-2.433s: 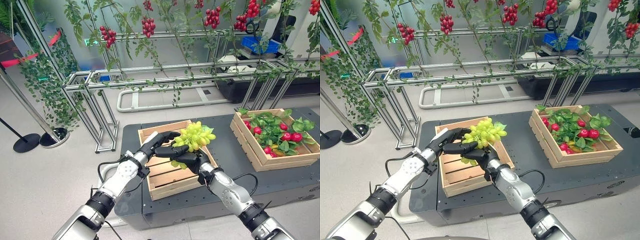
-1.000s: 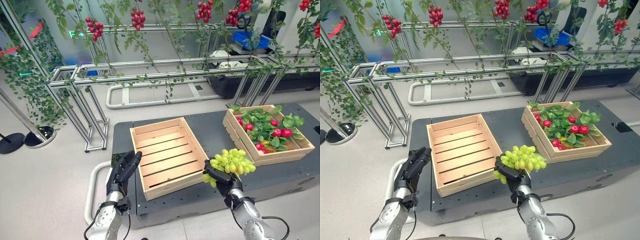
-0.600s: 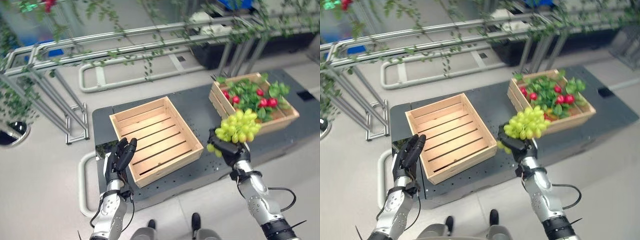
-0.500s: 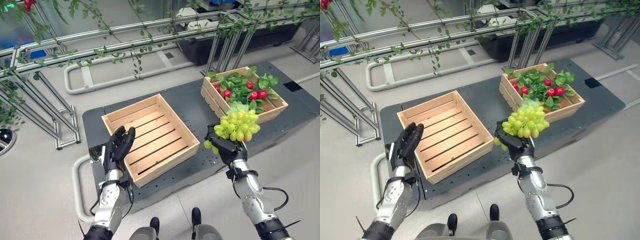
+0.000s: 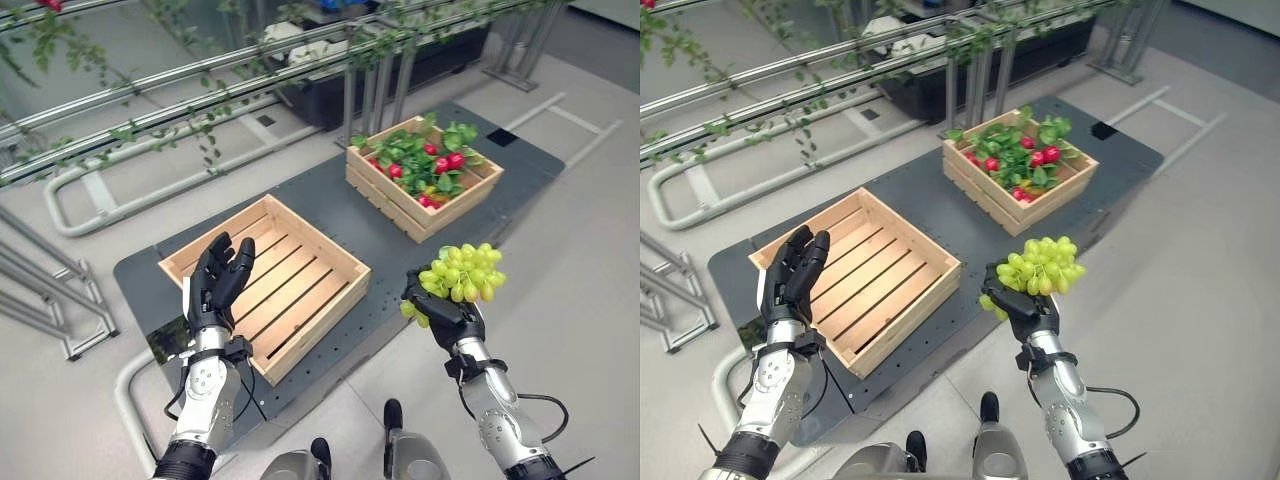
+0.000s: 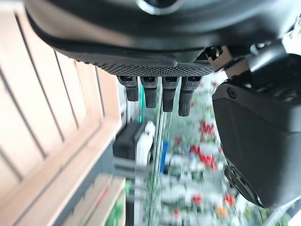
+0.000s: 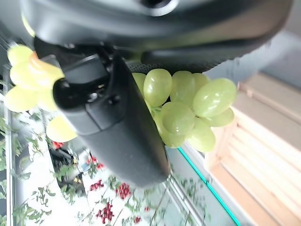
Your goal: Pick up the fruits from the basket on one side to the basket on the other side
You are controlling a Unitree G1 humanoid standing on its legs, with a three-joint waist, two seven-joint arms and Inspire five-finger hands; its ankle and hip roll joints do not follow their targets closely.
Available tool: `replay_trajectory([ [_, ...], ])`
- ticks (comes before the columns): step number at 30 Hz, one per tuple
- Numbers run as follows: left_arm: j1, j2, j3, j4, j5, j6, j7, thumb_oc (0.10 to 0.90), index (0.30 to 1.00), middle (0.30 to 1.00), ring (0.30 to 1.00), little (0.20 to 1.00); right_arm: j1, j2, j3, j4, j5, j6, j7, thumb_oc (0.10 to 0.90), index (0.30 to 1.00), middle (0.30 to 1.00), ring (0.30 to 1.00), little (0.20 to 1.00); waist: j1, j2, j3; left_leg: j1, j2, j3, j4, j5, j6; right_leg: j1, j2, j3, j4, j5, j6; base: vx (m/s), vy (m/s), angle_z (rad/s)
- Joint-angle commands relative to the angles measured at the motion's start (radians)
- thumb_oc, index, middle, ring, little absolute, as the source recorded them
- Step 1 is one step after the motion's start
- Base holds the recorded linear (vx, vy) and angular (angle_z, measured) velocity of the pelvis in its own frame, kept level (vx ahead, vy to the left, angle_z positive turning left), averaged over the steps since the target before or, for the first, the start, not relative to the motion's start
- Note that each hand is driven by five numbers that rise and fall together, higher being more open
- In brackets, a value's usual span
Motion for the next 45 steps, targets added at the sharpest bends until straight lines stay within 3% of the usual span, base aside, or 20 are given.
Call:
replay_trajectory([
  [1, -0.03, 0.053, 0.009, -0.101, 0.066, -0.138, 0.014, 0.8, 0.9, 0.9, 0.9, 0.9, -0.095, 0.02, -0.024, -0.126, 0.042, -0.135, 0.082, 0.4, 0.3, 0.3, 0.3, 0.3, 0.043, 0.008, -0.113, 0.086, -0.075, -0.061, -0.103, -0.106, -0.03, 0.147, 0.006, -0.074, 0.073, -0.142, 0.037, -0.08, -0.125, -0.64],
  [3, -0.015, 0.058, 0.025, -0.106, 0.059, -0.138, 0.031, 0.8, 0.9, 0.9, 0.9, 0.9, -0.096, 0.031, -0.011, -0.107, 0.04, -0.124, 0.096, 0.4, 0.3, 0.3, 0.3, 0.3, 0.064, -0.009, -0.131, 0.063, -0.073, -0.019, -0.088, -0.1, -0.04, 0.226, 0.013, -0.126, -0.048, -0.181, 0.032, -0.06, -0.168, -0.9],
  [5, -0.004, 0.057, 0.046, -0.109, 0.06, -0.114, 0.08, 0.8, 0.9, 0.9, 0.9, 0.9, -0.095, 0.048, 0.005, -0.068, 0.031, -0.098, 0.123, 0.4, 0.3, 0.3, 0.3, 0.3, 0.097, -0.015, -0.164, 0.055, -0.051, 0.055, -0.118, -0.067, -0.08, 0.356, -0.006, -0.233, -0.33, -0.157, 0.032, -0.07, -0.222, -1.02],
  [6, -0.01, 0.053, 0.039, -0.103, 0.057, -0.102, 0.088, 0.8, 0.9, 0.9, 0.9, 0.9, -0.098, 0.044, 0.007, -0.058, 0.042, -0.096, 0.108, 0.4, 0.3, 0.3, 0.3, 0.3, 0.083, -0.021, -0.166, 0.045, -0.05, 0.051, -0.128, -0.052, -0.09, 0.357, 0.038, -0.157, -0.395, -0.161, 0.036, -0.08, -0.195, -1.2],
  [10, -0.065, 0.045, -0.023, -0.111, 0.111, -0.062, 0.11, 0.8, 0.9, 0.9, 0.9, 0.9, -0.09, 0.033, 0.022, -0.066, 0.023, -0.099, 0.089, 0.4, 0.3, 0.3, 0.3, 0.3, 0.048, -0.03, -0.172, 0.035, -0.035, 0.066, -0.175, -0.017, -0.108, 0.364, 0.067, -0.133, -0.468, -0.15, 0.024, -0.09, -0.136, -0.79],
  [13, -0.065, 0.034, -0.05, -0.133, 0.129, -0.03, 0.107, 0.8, 0.9, 0.9, 0.9, 0.9, -0.057, 0.034, 0.021, -0.088, 0.015, -0.052, 0.113, 0.4, 0.3, 0.3, 0.3, 0.3, 0.025, -0.032, -0.18, 0.057, -0.03, 0.062, -0.196, -0.012, -0.108, 0.358, 0.082, -0.117, -0.477, -0.145, 0.009, -0.04, -0.111, -0.11],
  [18, -0.038, 0.027, -0.044, -0.118, 0.102, -0.014, 0.055, 0.8, 0.9, 0.9, 0.9, 0.9, -0.016, 0.028, 0.014, -0.086, -0.011, -0.029, 0.143, 0.4, 0.3, 0.3, 0.3, 0.3, -0.006, -0.035, -0.194, 0.081, -0.029, 0.063, -0.183, -0.028, -0.108, 0.337, 0.108, -0.075, -0.464, -0.149, -0.008, -0.01, -0.088, -0.21],
  [20, -0.018, 0.021, -0.044, -0.128, 0.09, -0.012, 0.04, 0.8, 0.9, 0.9, 0.9, 0.9, -0.002, 0.02, -0.003, -0.09, -0.026, -0.023, 0.124, 0.4, 0.3, 0.3, 0.3, 0.3, -0.009, -0.049, -0.189, 0.047, -0.031, 0.054, -0.059, -0.074, -0.112, 0.328, 0.105, -0.05, -0.451, -0.144, -0.017, -0.05, -0.05, -0.21],
  [21, 0.0, 0.017, -0.038, -0.139, 0.092, -0.019, 0.064, 0.8, 0.9, 0.9, 0.9, 0.9, -0.013, 0.007, -0.012, -0.08, -0.022, -0.009, 0.148, 0.4, 0.3, 0.3, 0.3, 0.3, 0.004, -0.07, -0.171, -0.01, -0.037, -0.001, 0.118, -0.103, -0.107, 0.315, 0.094, -0.018, -0.435, -0.133, -0.034, -0.09, -0.024, -0.2],
  [22, 0.009, 0.015, -0.035, -0.145, 0.094, -0.022, 0.07, 0.8, 0.9, 0.9, 0.9, 0.9, -0.017, 0.002, -0.014, -0.077, -0.021, -0.004, 0.157, 0.4, 0.3, 0.3, 0.3, 0.3, 0.01, -0.074, -0.164, -0.029, -0.04, -0.025, 0.167, -0.112, -0.106, 0.31, 0.093, -0.004, -0.426, -0.133, -0.038, -0.15, 0.045, -0.5],
  [23, 0.045, 0.011, -0.021, -0.163, 0.11, -0.046, 0.106, 0.8, 0.9, 0.9, 0.9, 0.9, -0.035, -0.012, -0.011, -0.077, -0.013, 0.013, 0.196, 0.4, 0.3, 0.3, 0.3, 0.3, 0.034, -0.071, -0.138, -0.079, -0.074, -0.171, 0.228, -0.097, -0.103, 0.285, 0.1, 0.061, -0.367, -0.145, -0.045, -0.14, 0.101, -0.71],
  [24, 0.058, 0.011, -0.017, -0.174, 0.12, -0.058, 0.112, 0.8, 0.9, 0.9, 0.9, 0.9, -0.044, -0.016, -0.006, -0.083, -0.012, 0.015, 0.209, 0.4, 0.3, 0.3, 0.3, 0.3, 0.045, -0.063, -0.127, -0.092, -0.088, -0.235, 0.193, -0.057, -0.109, 0.272, 0.112, 0.09, -0.335, -0.154, -0.047, -0.19, 0.203, -1.19],
  [25, 0.068, 0.019, -0.01, -0.184, 0.136, -0.077, 0.108, 0.8, 0.9, 0.9, 0.9, 0.9, -0.077, -0.032, 0.018, -0.075, -0.016, -0.004, 0.22, 0.4, 0.3, 0.3, 0.3, 0.3, 0.063, -0.052, -0.113, -0.04, -0.123, -0.345, 0.078, -0.079, -0.078, 0.241, 0.127, 0.14, -0.275, -0.177, -0.039, -0.19, 0.222, -1.72],
  [27, 0.02, 0.039, -0.025, -0.143, 0.138, -0.063, 0.101, 0.8, 0.9, 0.9, 0.9, 0.9, -0.101, -0.036, 0.042, -0.06, 0.001, -0.019, 0.169, 0.4, 0.3, 0.3, 0.3, 0.3, 0.049, -0.037, -0.104, 0.005, -0.103, -0.274, -0.024, -0.074, -0.057, 0.195, 0.121, 0.119, -0.226, -0.165, -0.017, -0.2, 0.215, -1.68],
  [30, -0.071, 0.063, -0.042, -0.099, 0.109, -0.074, 0.1, 0.8, 0.9, 0.9, 0.9, 0.9, -0.112, -0.037, 0.048, -0.074, 0.033, -0.032, 0.166, 0.4, 0.3, 0.3, 0.3, 0.3, 0.037, -0.034, -0.098, 0.021, -0.112, -0.309, -0.11, -0.031, -0.057, 0.158, 0.114, 0.13, -0.248, -0.13, 0.012, -0.19, 0.134, -0.98],
  [35, -0.088, 0.045, -0.046, -0.089, 0.141, -0.05, 0.121, 0.8, 0.9, 0.9, 0.9, 0.9, -0.048, -0.013, 0.039, -0.061, 0.007, 0.017, 0.214, 0.4, 0.3, 0.3, 0.3, 0.3, 0.006, -0.03, -0.123, 0.066, -0.104, -0.284, -0.169, -0.03, -0.05, 0.186, 0.108, 0.145, -0.32, -0.108, 0.03, -0.02, 0.125, -0.27],
  [42, -0.095, 0.05, -0.08, -0.077, 0.116, -0.009, 0.098, 0.8, 0.9, 0.9, 0.9, 0.9, 0.016, -0.036, 0.034, -0.087, 0.015, 0.114, 0.352, 0.4, 0.3, 0.3, 0.3, 0.3, -0.026, -0.043, -0.139, 0.088, -0.104, -0.226, -0.207, -0.042, -0.039, 0.17, 0.096, 0.179, -0.438, 0.0, 0.077, -0.06, 0.074, -0.1],
  [43, -0.092, 0.051, -0.083, -0.07, 0.115, -0.005, 0.103, 0.8, 0.9, 0.9, 0.9, 0.9, 0.017, -0.043, 0.038, -0.089, 0.025, 0.137, 0.375, 0.4, 0.3, 0.3, 0.3, 0.3, -0.024, -0.046, -0.138, 0.087, -0.103, -0.215, -0.207, -0.043, -0.04, 0.164, 0.093, 0.157, -0.432, 0.008, 0.082, -0.17, 0.021, -0.23],
  [44, -0.083, 0.061, -0.077, -0.062, 0.101, 0.001, 0.12, 0.8, 0.9, 0.9, 0.9, 0.9, 0.003, -0.058, 0.046, -0.086, 0.045, 0.191, 0.436, 0.4, 0.3, 0.3, 0.3, 0.3, -0.007, -0.05, -0.128, 0.09, -0.096, -0.165, -0.207, -0.046, -0.043, 0.132, 0.081, 0.058, -0.345, 0.02, 0.091, -0.19, 0.019, -0.27],
  [45, -0.081, 0.064, -0.074, -0.061, 0.101, 0.0, 0.122, 0.8, 0.9, 0.9, 0.9, 0.9, -0.002, -0.062, 0.049, -0.084, 0.05, 0.201, 0.451, 0.4, 0.3, 0.3, 0.3, 0.3, -0.002, -0.051, -0.126, 0.09, -0.094, -0.153, -0.207, -0.045, -0.043, 0.123, 0.078, 0.037, -0.322, 0.02, 0.091, -0.24, 0.038, -0.58],
])
